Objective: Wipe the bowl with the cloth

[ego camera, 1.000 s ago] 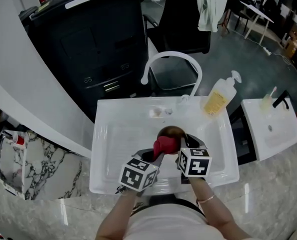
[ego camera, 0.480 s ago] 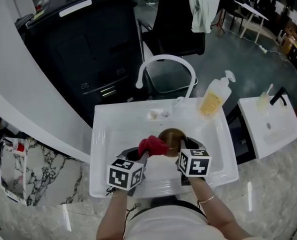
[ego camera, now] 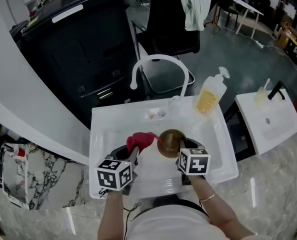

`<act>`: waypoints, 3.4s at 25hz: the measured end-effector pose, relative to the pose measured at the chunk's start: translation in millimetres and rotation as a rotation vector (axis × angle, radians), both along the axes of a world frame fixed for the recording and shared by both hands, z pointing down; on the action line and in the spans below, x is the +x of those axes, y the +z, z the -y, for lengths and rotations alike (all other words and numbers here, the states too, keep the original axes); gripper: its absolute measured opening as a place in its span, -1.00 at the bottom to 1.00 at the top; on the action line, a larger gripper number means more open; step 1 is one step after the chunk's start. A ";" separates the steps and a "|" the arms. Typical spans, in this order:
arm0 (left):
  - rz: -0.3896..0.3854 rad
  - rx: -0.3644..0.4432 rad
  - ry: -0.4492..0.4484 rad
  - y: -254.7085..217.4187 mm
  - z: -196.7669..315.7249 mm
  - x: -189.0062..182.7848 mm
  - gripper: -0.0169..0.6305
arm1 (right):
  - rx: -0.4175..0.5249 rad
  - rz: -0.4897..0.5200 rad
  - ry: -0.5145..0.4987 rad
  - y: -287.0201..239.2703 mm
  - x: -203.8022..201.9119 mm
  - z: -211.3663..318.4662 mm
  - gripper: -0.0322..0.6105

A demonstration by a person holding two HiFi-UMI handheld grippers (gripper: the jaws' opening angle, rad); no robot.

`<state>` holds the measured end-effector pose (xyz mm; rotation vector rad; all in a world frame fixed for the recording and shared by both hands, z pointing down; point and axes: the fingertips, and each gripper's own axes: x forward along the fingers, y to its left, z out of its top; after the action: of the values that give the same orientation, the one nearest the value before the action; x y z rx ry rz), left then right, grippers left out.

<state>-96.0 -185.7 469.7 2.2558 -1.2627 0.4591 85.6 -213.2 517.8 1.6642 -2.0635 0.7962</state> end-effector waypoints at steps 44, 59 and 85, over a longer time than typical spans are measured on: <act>0.001 0.126 -0.566 -21.5 -37.1 -151.5 -0.82 | -0.220 0.049 -0.332 76.2 -146.5 42.5 -0.86; 0.012 0.072 -0.803 -9.9 -98.6 -232.8 -0.82 | -0.303 0.034 -0.504 107.6 -255.5 41.5 -0.86; 0.008 0.069 -0.805 -10.3 -103.3 -241.6 -0.82 | -0.182 0.090 -0.532 92.0 -273.0 55.4 -0.47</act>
<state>-337.5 -82.3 459.4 1.5883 -2.0461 0.1158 -187.5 -268.6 609.8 0.9298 -2.2628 0.8464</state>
